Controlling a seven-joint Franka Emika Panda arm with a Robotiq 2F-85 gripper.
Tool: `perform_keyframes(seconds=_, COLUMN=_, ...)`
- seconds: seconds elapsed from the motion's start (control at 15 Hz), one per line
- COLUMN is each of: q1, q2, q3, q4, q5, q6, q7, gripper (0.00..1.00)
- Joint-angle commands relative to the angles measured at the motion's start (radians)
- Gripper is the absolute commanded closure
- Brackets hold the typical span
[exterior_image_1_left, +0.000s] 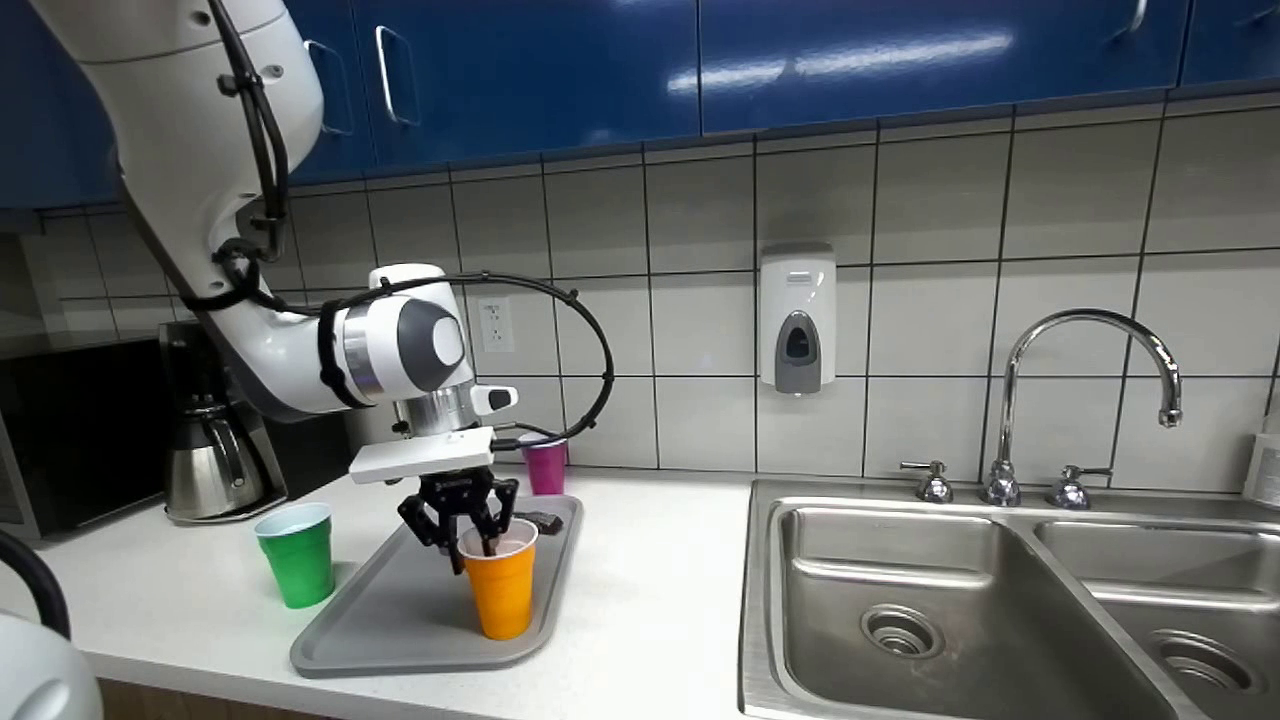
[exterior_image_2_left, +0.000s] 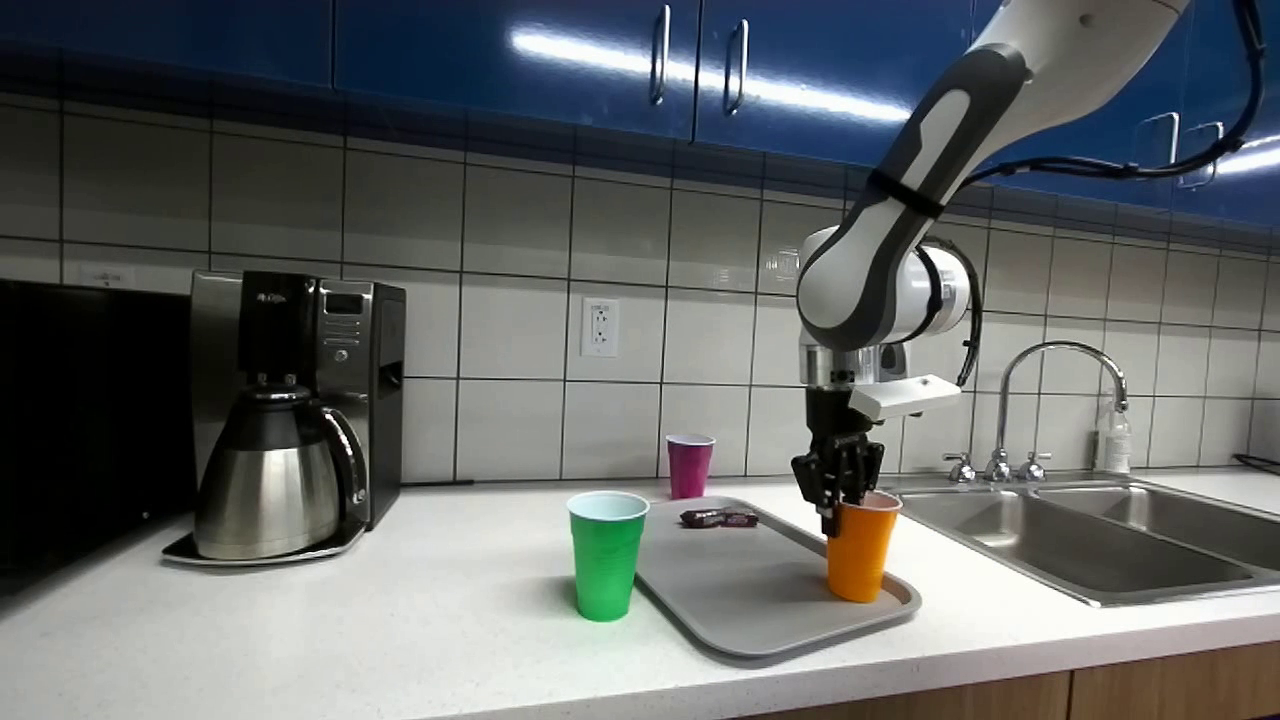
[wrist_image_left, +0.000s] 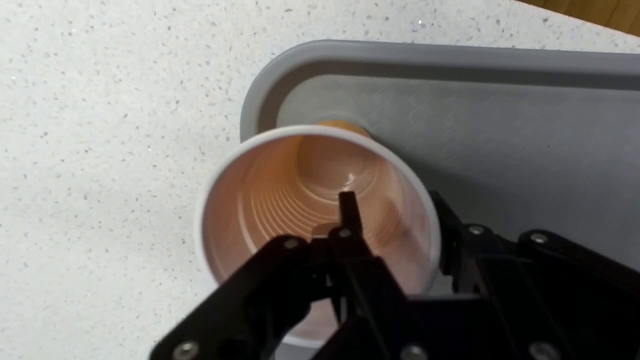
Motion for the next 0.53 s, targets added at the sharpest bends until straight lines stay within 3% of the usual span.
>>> perform_keyframes(seconds=0.0, q1=-0.007, q2=-0.037, q3=0.006, q4=-0.01, q5=0.018, q6=-0.021, q7=-0.029, gripper=0.28)
perform_keyframes(seconds=0.27, q1=-0.009, q2=-0.068, q3=0.007, q4=-0.012, q5=0.053, q6=-0.035, q7=-0.056, gripper=0.01)
perform_keyframes(seconds=0.47, q1=-0.008, q2=-0.094, q3=0.007, q4=-0.01, q5=0.078, q6=-0.04, q7=-0.075, gripper=0.0)
